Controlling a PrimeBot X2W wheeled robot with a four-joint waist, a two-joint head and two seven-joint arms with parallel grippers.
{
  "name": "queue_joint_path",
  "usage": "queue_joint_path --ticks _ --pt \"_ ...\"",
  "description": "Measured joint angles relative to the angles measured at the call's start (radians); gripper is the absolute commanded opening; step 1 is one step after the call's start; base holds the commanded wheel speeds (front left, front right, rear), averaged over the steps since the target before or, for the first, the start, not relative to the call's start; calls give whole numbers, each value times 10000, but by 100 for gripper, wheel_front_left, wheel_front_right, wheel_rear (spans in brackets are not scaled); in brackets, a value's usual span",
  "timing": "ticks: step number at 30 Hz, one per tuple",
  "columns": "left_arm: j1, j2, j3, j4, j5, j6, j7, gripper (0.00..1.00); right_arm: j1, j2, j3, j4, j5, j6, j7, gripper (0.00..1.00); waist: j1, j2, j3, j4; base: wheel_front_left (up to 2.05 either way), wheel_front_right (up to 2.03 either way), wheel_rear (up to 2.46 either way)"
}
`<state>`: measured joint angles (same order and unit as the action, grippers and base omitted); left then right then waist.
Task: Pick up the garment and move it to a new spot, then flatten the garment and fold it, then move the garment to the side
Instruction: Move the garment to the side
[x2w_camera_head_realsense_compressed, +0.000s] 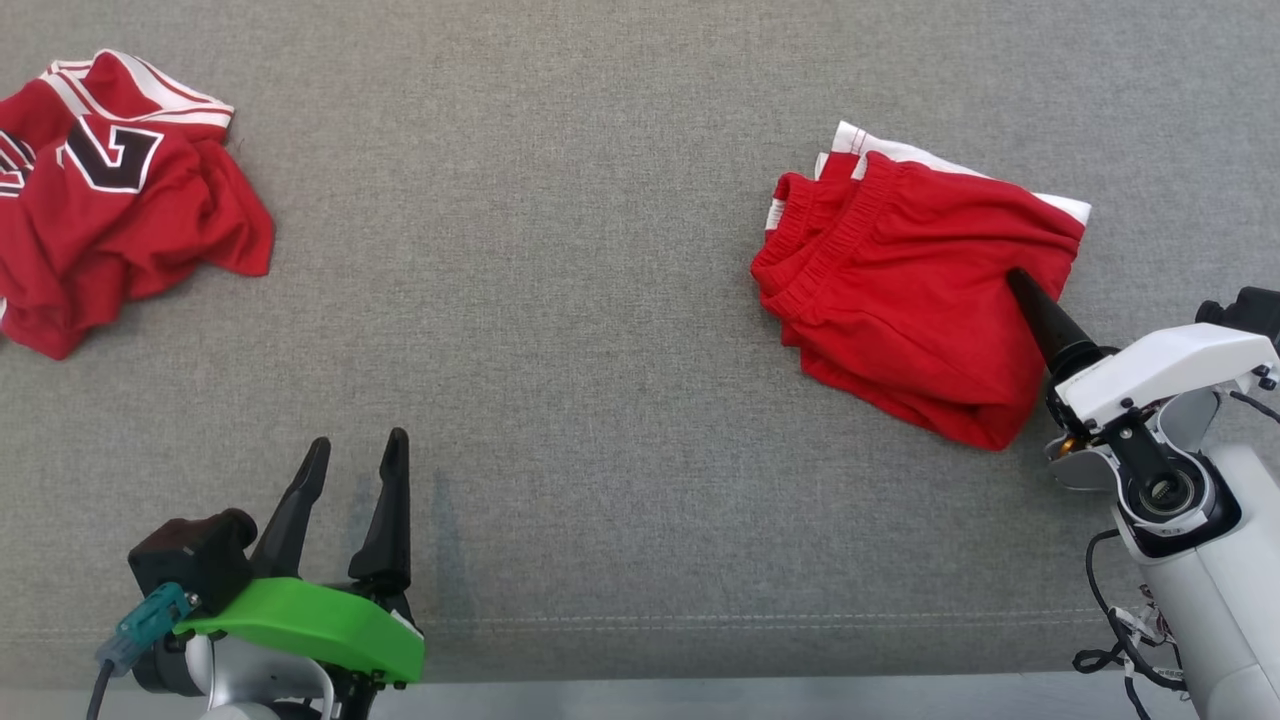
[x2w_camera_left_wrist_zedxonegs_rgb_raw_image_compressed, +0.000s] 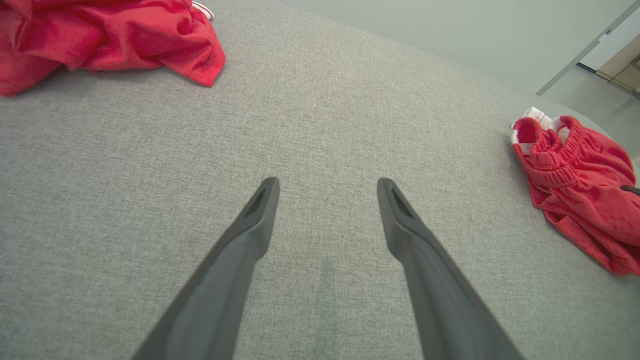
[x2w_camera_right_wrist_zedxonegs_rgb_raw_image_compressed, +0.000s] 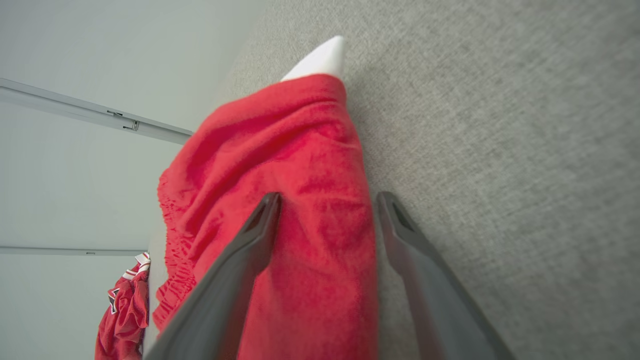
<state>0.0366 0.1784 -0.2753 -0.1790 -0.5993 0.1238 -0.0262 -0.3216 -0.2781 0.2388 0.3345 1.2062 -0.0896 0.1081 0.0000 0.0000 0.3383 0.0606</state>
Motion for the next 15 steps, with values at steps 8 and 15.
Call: queue_joint_path --ticks 8,15 --pt "-36 -46 -29 46 0 0 0 100 -307 -21 182 326 2 15 167 21 0 0 6 94 0 0 0" --pt "-266 -102 -157 146 -2 0 2 100 -455 -295 449 497 -307 190 418 0 0 0 -71 268 0 0 0"
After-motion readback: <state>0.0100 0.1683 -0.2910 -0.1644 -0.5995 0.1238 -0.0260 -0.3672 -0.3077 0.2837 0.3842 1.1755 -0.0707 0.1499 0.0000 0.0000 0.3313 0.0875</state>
